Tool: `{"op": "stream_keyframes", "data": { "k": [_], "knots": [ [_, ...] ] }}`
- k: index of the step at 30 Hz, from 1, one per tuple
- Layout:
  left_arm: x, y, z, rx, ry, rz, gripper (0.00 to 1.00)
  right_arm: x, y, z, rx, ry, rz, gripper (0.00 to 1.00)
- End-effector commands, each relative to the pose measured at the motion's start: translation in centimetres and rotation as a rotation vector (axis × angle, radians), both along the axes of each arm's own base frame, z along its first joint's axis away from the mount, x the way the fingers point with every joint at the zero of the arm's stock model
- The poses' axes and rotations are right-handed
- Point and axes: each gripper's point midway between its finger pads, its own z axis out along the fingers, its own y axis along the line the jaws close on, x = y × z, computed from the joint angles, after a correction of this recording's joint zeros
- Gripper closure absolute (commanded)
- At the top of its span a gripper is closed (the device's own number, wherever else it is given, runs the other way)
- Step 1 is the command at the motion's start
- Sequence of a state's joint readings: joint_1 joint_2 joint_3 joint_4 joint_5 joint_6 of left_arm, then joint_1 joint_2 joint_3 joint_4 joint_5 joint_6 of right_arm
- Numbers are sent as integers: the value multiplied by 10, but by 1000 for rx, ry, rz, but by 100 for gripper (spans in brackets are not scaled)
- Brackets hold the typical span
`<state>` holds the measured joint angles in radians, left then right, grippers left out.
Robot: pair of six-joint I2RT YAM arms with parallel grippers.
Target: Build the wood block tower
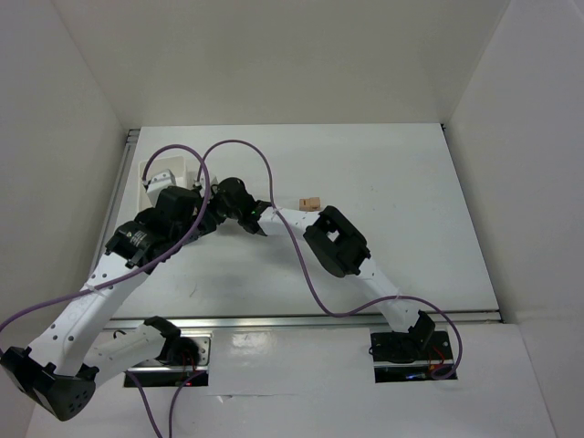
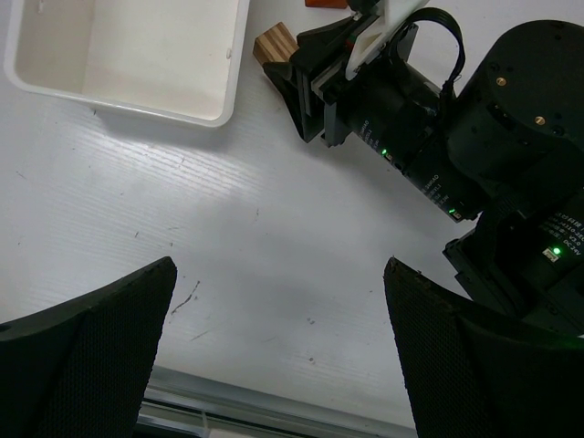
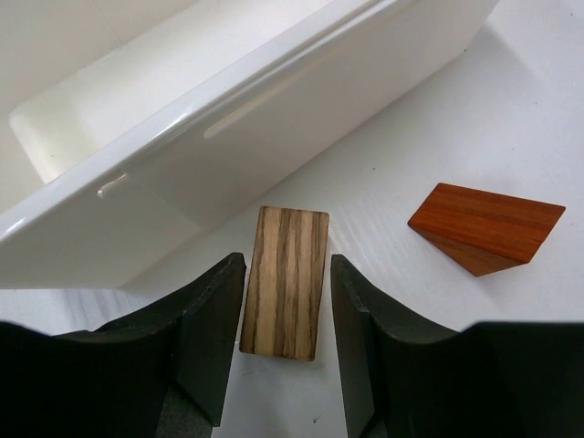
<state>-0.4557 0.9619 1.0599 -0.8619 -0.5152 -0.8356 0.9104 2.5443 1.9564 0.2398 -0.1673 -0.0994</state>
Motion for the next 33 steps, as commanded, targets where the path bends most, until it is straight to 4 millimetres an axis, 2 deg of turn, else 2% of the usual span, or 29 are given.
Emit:
{"op": "stream_keyframes", "data": {
  "k": [1,10,14,16,18,19,20,21,22,23,24,25,26,27,28,29,30,32,33],
  "knots": [
    [1,1,2,9,-4,-12,0,4,10,4,37,-49,3,49],
    [0,3,6,11,-15,-6,0,5,7,0,24,-53,-3,48],
    [0,3,6,11,-15,-6,0,6,7,-1,22,-55,-12,74],
    [0,3,6,11,-15,-6,0,5,6,3,23,-56,-12,83],
    [0,3,6,18,-13,-11,0,2,7,32,43,-102,25,89],
    [0,3,6,18,-13,-12,0,-3,5,34,39,-115,52,89],
    [-1,2,6,19,-8,-26,0,-7,3,62,58,-178,85,89],
    [1,1,7,15,-17,-26,0,-19,-2,57,50,-182,135,89],
    [1,1,7,15,-17,-26,0,-25,-3,67,62,-207,165,89],
    [0,-1,7,15,-12,-41,0,-21,-11,78,64,-234,185,89],
    [2,-1,8,11,-20,-41,0,-28,-17,96,79,-224,234,89],
    [2,-1,8,18,-19,-47,0,-30,-24,98,67,-221,271,89],
    [4,1,9,22,-27,-45,0,-18,-39,107,58,-242,289,89],
    [4,1,9,22,-27,-45,0,-29,-47,126,82,-249,370,89],
    [7,0,9,32,-27,-54,0,-35,-61,120,57,-218,417,89],
    [8,-3,10,33,-30,-78,0,-24,-79,126,50,-247,438,89],
    [9,-4,11,29,-39,-78,0,-36,-90,150,83,-274,519,89],
    [16,-11,11,20,-54,-112,0,-37,-116,149,46,-241,559,89],
    [19,-12,13,26,-68,-123,0,-23,-137,162,24,-299,556,89]
  ]
}}
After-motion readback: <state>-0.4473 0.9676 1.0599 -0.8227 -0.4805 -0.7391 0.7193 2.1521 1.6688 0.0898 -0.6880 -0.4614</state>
